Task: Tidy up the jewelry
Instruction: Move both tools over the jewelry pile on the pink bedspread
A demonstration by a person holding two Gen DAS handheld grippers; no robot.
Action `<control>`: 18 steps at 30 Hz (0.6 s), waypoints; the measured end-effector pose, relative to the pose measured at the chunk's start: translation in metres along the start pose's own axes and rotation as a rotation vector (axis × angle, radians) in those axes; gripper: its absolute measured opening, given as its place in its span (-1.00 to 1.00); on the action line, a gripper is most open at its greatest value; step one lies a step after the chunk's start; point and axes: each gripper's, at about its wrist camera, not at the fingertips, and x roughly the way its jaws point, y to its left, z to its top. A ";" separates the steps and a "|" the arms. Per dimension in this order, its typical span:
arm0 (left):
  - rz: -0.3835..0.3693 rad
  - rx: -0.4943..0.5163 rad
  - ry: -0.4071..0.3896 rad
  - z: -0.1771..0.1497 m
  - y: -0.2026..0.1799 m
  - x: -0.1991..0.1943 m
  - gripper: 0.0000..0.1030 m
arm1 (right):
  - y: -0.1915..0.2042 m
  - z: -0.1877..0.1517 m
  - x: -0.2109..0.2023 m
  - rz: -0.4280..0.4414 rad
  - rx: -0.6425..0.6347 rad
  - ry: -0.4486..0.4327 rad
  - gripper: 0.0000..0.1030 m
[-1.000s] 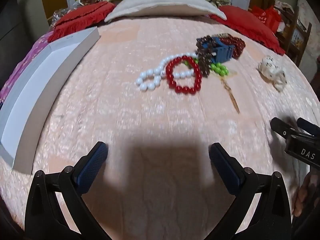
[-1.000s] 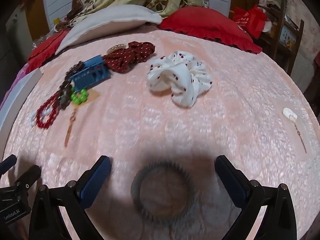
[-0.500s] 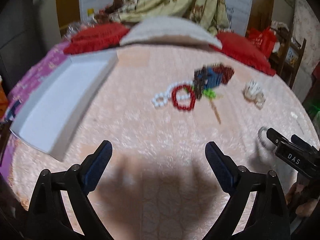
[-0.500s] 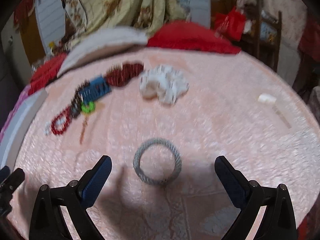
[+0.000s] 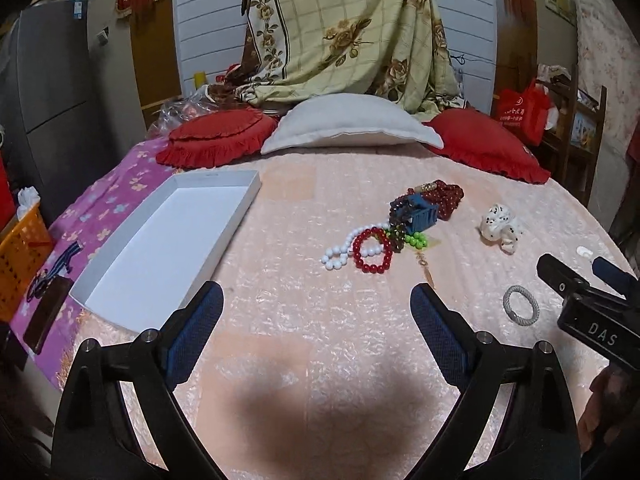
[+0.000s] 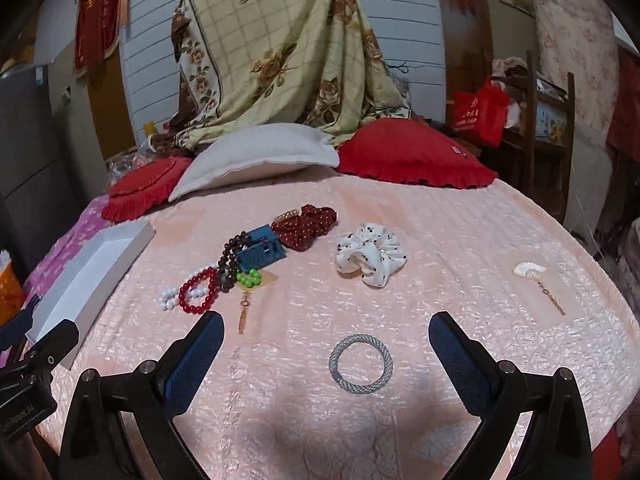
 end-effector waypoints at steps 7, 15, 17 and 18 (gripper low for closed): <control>0.030 -0.009 0.051 -0.006 0.003 0.009 0.84 | -0.002 -0.007 0.011 -0.033 -0.010 0.053 0.98; 0.014 -0.022 0.121 -0.014 0.003 0.023 0.84 | -0.007 -0.014 0.016 -0.049 0.007 0.058 0.98; 0.014 -0.021 0.133 -0.016 0.004 0.026 0.84 | -0.008 -0.015 0.016 -0.062 0.010 0.042 0.98; 0.014 -0.021 0.142 -0.017 0.004 0.028 0.84 | -0.008 -0.015 0.017 -0.064 0.008 0.040 0.98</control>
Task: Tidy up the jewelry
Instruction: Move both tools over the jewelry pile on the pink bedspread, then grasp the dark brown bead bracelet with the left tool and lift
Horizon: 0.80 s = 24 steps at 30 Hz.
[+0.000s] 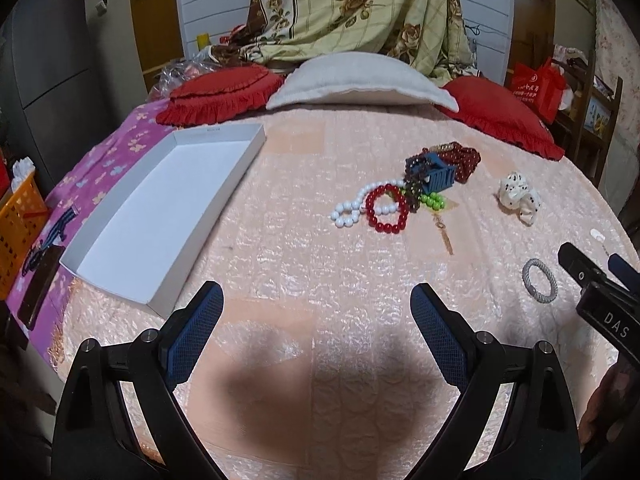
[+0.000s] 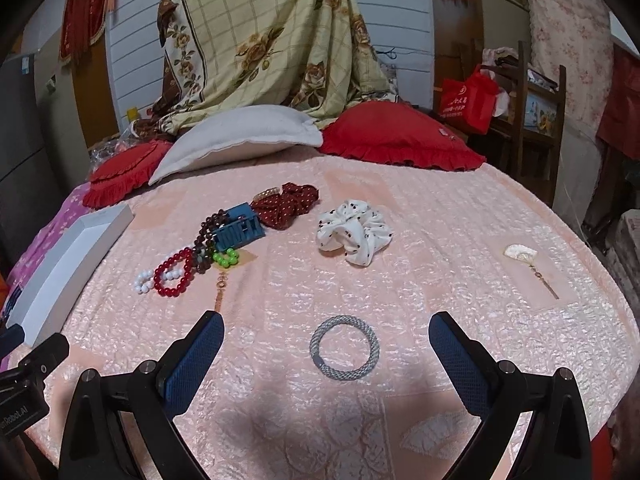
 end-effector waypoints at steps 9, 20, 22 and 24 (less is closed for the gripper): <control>-0.036 -0.027 0.052 0.008 0.019 0.016 0.84 | -0.003 -0.006 0.012 0.016 -0.006 0.046 0.98; -0.088 0.070 0.107 0.042 0.009 0.050 0.46 | 0.000 -0.013 0.020 0.051 -0.048 0.054 0.97; -0.124 0.066 0.159 0.046 0.007 0.060 0.07 | 0.000 -0.013 0.020 0.053 -0.056 0.050 0.96; -0.183 0.043 0.194 0.051 0.005 0.067 0.05 | -0.002 -0.012 0.021 0.062 -0.054 0.053 0.90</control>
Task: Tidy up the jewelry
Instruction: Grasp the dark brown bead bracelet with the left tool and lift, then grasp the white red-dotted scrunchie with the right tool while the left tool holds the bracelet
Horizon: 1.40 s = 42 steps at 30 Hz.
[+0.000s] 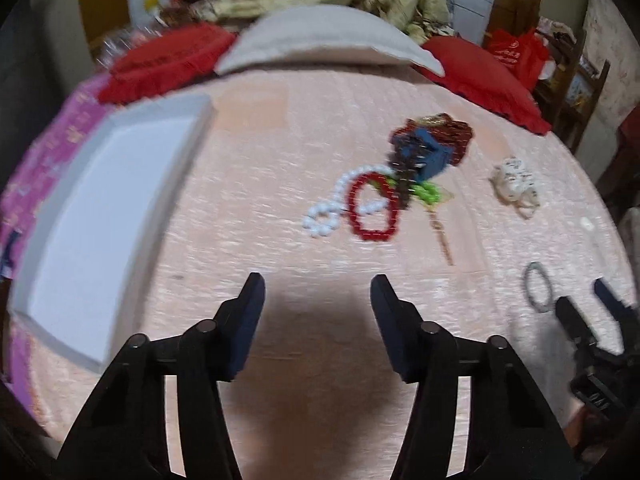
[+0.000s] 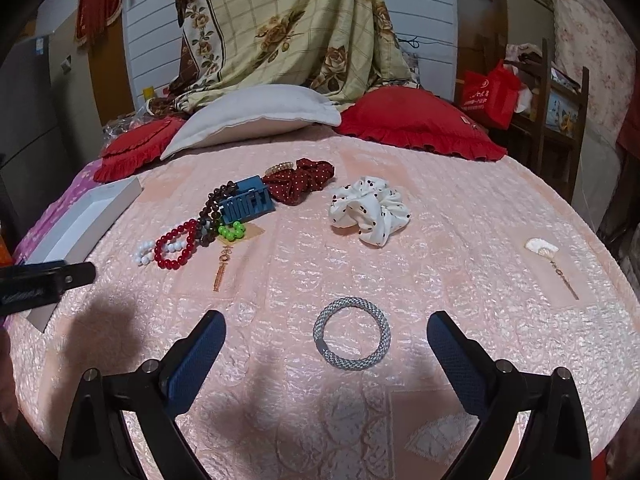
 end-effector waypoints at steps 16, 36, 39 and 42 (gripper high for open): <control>-0.180 0.097 -0.010 0.065 -0.024 0.049 0.04 | -0.011 -0.002 0.022 0.031 0.032 0.041 0.84; -0.331 0.151 0.087 0.095 -0.049 0.101 -0.84 | -0.028 0.002 0.043 0.055 0.091 0.085 0.84; -0.326 0.150 0.069 0.092 -0.050 0.090 -0.84 | -0.030 0.008 0.043 0.061 0.097 0.086 0.84; -0.333 0.129 0.054 0.089 -0.046 0.078 -0.84 | -0.034 0.019 0.044 0.072 0.096 0.078 0.84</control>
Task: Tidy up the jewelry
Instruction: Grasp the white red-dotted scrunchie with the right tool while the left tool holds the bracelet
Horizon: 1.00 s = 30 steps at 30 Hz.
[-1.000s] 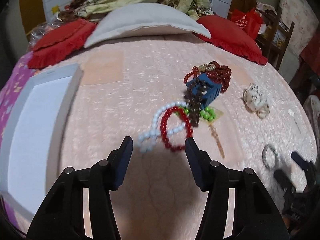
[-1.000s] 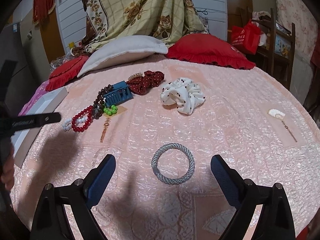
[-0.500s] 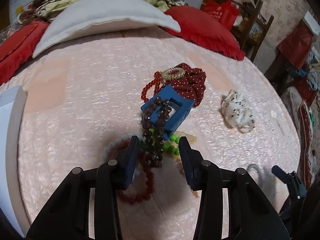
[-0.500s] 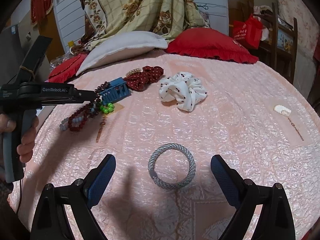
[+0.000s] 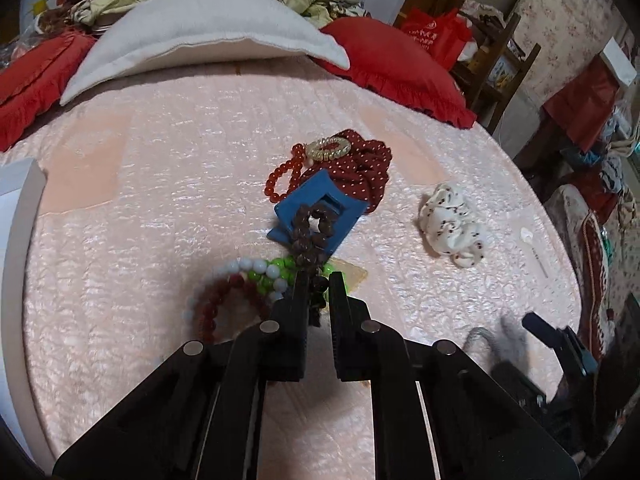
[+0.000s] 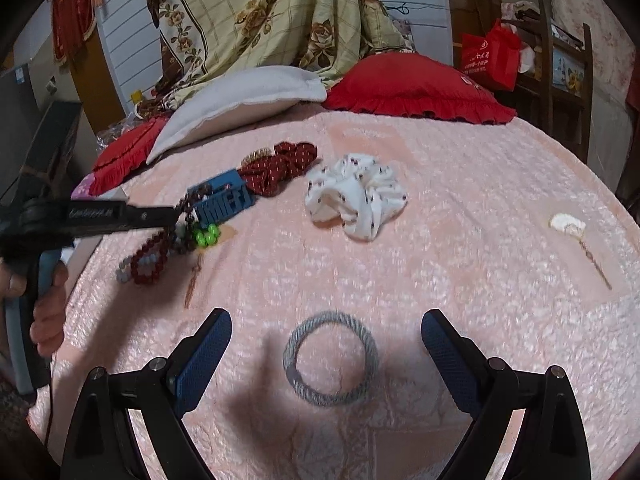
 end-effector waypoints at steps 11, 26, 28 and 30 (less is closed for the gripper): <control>-0.028 -0.009 -0.095 -0.024 -0.016 -0.065 -0.86 | -0.001 0.061 0.026 -0.013 -0.068 -0.032 0.84; -0.004 -0.074 -0.171 -0.043 0.004 -0.117 -0.86 | -0.007 0.076 0.048 0.057 -0.002 0.093 -0.94; 0.002 -0.087 -0.188 -0.048 0.009 -0.126 -0.86 | -0.005 0.075 0.036 0.073 -0.002 0.086 -0.95; 0.011 -0.095 -0.203 -0.053 0.013 -0.136 -0.86 | -0.003 0.076 0.025 0.090 -0.001 0.076 -0.96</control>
